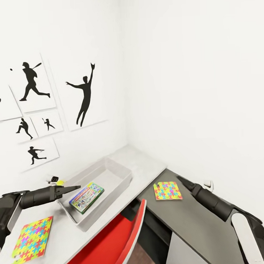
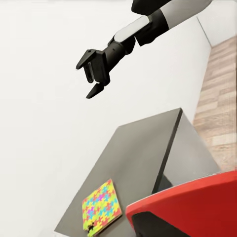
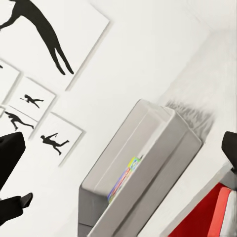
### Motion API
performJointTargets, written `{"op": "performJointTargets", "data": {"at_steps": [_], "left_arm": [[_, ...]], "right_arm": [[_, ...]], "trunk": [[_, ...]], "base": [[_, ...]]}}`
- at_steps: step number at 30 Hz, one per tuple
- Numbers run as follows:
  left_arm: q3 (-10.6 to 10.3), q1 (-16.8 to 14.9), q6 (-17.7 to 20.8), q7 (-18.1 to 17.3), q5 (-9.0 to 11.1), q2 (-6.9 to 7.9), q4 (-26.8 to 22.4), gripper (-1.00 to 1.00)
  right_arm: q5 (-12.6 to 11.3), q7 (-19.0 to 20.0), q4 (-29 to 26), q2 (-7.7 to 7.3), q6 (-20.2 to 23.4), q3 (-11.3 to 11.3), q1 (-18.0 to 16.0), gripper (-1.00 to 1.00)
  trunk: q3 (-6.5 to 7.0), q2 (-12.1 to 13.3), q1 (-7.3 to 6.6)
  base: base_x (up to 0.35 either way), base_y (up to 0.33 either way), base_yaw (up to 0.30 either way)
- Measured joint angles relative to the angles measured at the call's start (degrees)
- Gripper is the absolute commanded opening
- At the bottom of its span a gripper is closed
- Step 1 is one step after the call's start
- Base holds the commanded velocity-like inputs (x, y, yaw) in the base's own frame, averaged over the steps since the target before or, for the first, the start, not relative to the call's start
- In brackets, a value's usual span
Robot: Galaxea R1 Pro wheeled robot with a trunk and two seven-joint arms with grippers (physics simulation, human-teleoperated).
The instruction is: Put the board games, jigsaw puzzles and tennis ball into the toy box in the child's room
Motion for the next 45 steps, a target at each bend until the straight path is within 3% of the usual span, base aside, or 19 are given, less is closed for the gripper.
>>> {"op": "performJointTargets", "data": {"at_steps": [15,45], "left_arm": [[0.0,0.0,0.0,0.0,0.0,0.66,0.0,1.0],[-0.1,0.0,0.0,0.0,0.0,0.53,-0.1,1.0]], "right_arm": [[0.0,0.0,0.1,-0.2,0.0,0.0,0.0,1.0],[0.0,0.0,0.2,-0.02,0.0,0.0,0.0,1.0]], "trunk": [[1.16,0.0,-0.01],[3.36,-0.1,0.01]], "base": [[-0.008,0.0,-0.201],[-0.047,0.0,-0.201]]}}
